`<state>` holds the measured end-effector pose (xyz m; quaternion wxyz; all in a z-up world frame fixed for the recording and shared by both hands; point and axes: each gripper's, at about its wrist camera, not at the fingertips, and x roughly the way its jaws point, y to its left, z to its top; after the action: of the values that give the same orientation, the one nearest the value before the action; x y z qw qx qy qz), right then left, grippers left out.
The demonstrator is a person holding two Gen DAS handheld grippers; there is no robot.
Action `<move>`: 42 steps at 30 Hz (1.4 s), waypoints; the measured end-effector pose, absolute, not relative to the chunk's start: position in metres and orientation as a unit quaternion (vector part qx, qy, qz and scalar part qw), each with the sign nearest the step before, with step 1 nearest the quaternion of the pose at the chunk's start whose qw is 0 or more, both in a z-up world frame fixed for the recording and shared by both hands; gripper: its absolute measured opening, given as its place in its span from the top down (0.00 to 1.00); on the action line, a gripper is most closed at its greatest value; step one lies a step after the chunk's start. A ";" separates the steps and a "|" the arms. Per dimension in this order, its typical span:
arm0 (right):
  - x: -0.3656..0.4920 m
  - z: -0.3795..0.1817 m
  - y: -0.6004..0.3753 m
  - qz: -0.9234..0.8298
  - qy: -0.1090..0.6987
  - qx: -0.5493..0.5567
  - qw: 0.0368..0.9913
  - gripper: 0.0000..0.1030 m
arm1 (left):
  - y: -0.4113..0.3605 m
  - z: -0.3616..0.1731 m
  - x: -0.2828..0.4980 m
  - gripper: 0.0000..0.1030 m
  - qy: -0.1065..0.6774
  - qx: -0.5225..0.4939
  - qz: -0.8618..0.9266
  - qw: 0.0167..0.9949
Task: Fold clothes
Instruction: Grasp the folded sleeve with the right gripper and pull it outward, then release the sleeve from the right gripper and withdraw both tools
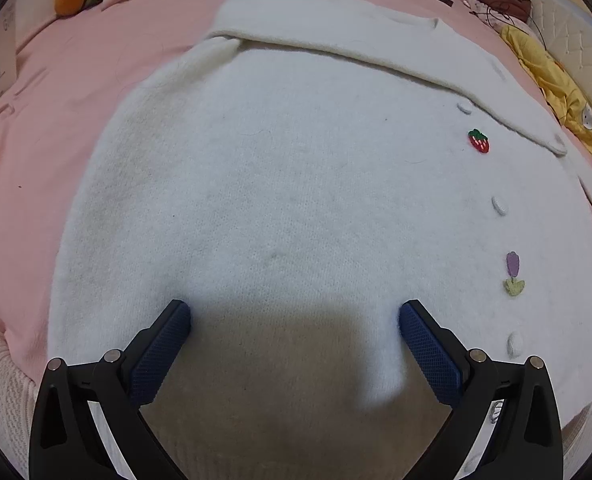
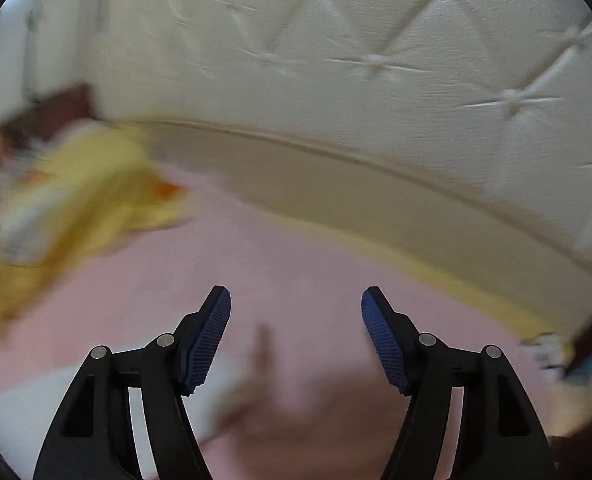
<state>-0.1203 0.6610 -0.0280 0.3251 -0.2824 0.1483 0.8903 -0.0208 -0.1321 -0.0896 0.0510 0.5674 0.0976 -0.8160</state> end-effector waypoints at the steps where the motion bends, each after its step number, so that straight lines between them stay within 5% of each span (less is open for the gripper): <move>1: -0.123 -0.027 0.648 0.908 0.153 -0.292 0.258 0.33 | -0.133 -0.090 -0.018 0.00 0.098 0.567 -0.816 0.052; 4: -0.139 -0.043 0.608 0.919 0.147 -0.352 0.095 0.33 | -0.136 -0.090 -0.014 0.00 0.098 0.566 -0.817 0.051; 6: -0.155 -0.072 0.593 0.892 0.127 -0.428 0.066 0.33 | -0.136 -0.090 -0.014 0.00 0.099 0.566 -0.817 0.049; 11: -0.134 -0.077 0.643 0.874 0.191 -0.400 0.199 0.36 | -0.139 -0.090 -0.011 0.00 0.100 0.564 -0.819 0.047; 15: -0.129 -0.023 0.641 0.854 0.106 -0.359 0.362 0.34 | -0.142 -0.090 -0.005 0.00 0.098 0.562 -0.820 0.047; 21: -0.103 0.054 0.509 0.919 0.060 -0.325 0.216 0.33 | -0.140 -0.085 -0.001 0.00 0.090 0.556 -0.825 0.049; 29: -0.013 0.023 0.253 0.914 0.068 -0.400 0.030 0.23 | -0.126 -0.059 0.006 0.00 0.038 0.522 -0.851 0.037; 42: 0.050 -0.023 0.094 0.886 -0.027 -0.463 -0.002 0.23 | -0.125 -0.040 0.019 0.00 0.043 0.490 -0.871 0.010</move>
<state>0.0501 0.0935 -0.0228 -0.0018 -0.4634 -0.0267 0.8858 0.0190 -0.1250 -0.0404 0.0097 0.4898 0.0427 -0.8707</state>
